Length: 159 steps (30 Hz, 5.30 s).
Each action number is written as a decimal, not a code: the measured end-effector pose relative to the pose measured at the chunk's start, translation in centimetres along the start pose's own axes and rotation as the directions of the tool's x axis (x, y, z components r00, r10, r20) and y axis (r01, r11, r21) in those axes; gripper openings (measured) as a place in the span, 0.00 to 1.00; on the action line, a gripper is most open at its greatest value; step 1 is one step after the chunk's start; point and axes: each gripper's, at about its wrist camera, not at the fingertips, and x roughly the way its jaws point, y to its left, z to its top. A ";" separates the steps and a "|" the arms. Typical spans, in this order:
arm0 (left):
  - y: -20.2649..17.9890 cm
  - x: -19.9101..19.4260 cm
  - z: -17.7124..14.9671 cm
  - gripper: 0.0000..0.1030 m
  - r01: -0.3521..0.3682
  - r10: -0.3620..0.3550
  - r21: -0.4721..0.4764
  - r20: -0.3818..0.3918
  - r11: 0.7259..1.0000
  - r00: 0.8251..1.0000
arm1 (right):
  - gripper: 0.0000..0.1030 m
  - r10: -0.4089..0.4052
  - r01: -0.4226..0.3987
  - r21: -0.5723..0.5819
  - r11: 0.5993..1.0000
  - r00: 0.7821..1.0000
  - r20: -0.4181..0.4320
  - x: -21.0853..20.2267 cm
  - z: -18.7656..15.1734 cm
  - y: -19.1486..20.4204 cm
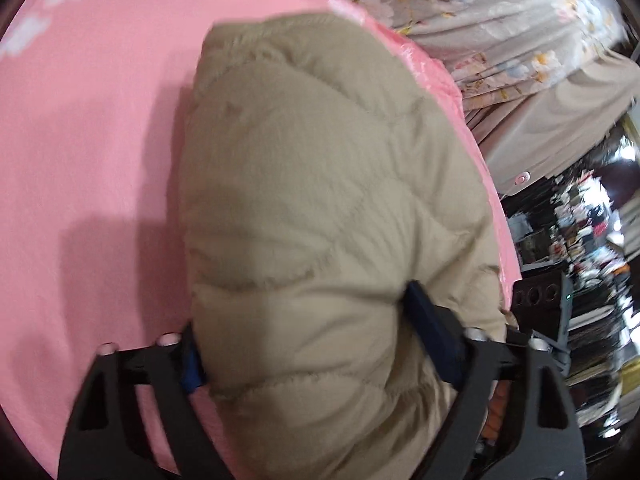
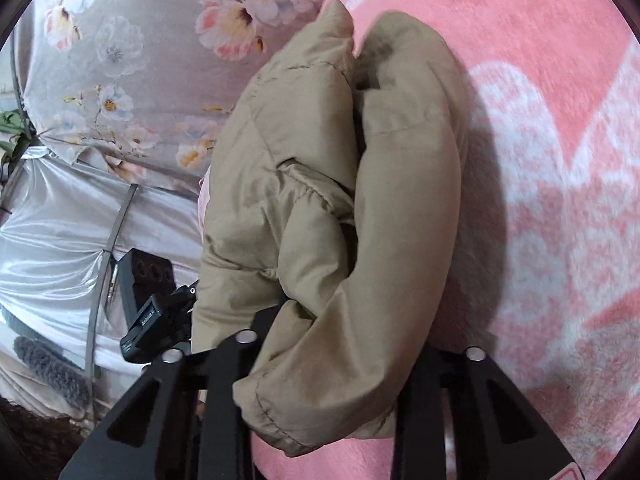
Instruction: Fold large clothes
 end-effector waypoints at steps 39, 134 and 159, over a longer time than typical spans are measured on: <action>20.2 -10.5 19.2 0.48 -0.298 0.195 0.135 0.500 0.945 0.844 | 0.18 -0.039 0.135 -0.533 0.835 0.981 0.188 28.1 14.5 19.5; 20.5 -3.3 25.3 0.96 -0.718 0.670 -0.111 0.479 0.687 0.567 | 0.14 -0.417 0.557 -0.475 0.681 0.829 0.373 37.3 16.7 22.0; 12.5 -10.9 4.7 0.95 -0.667 0.662 -0.171 0.439 0.725 0.607 | 0.65 -0.438 0.622 -0.492 0.609 0.781 0.445 23.1 1.1 20.4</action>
